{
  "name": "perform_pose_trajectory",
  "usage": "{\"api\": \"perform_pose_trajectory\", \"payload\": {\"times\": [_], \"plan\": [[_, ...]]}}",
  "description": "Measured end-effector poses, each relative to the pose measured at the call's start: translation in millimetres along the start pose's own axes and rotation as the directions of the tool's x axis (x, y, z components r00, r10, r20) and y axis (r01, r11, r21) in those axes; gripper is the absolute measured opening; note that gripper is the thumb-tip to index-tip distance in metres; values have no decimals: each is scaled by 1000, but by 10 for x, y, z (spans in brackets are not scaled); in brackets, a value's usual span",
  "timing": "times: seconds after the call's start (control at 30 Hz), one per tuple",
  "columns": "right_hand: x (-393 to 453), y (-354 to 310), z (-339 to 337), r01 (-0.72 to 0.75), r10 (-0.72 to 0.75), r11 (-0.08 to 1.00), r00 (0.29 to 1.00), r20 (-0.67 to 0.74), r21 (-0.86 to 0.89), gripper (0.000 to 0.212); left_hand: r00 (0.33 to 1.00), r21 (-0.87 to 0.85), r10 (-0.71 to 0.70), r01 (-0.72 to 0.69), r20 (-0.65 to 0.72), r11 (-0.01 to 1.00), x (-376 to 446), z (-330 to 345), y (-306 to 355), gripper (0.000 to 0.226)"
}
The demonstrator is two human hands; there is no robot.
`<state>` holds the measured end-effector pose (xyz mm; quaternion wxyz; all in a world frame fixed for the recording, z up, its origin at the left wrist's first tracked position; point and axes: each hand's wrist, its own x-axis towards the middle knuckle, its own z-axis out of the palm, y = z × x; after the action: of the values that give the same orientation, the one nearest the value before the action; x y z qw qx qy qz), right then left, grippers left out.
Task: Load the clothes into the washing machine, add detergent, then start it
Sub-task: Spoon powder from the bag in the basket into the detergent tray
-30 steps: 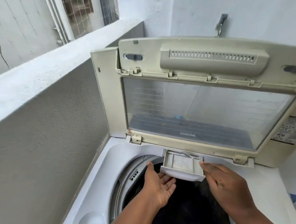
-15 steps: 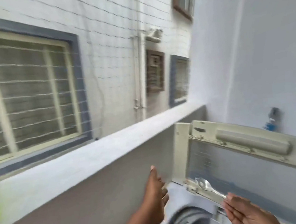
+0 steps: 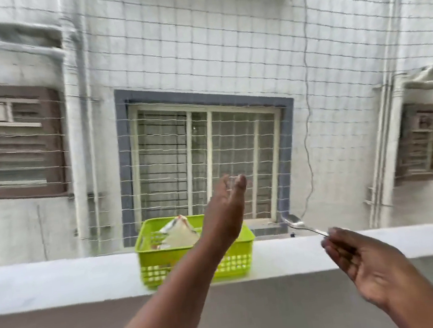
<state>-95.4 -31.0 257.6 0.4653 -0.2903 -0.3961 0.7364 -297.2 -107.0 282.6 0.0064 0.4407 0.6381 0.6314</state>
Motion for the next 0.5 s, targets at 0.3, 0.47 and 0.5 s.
{"api": "perform_pose_trajectory", "payload": {"times": [0.3,0.47,0.5], "plan": [[774,564,1258,392,-411,658,902,129,-643,23,980,614,8,-130,197,779,752,-662,-775,67],[1289,997,1633,236,-389,83,902,186,-968,11,946,813,-105,-202,306,547,917,-609,-1062,62],[1368,1087,1668,225,-384,39,903,193,-974,6,937,833,-91,-252,338,493,931,-584,-1097,64]]}}
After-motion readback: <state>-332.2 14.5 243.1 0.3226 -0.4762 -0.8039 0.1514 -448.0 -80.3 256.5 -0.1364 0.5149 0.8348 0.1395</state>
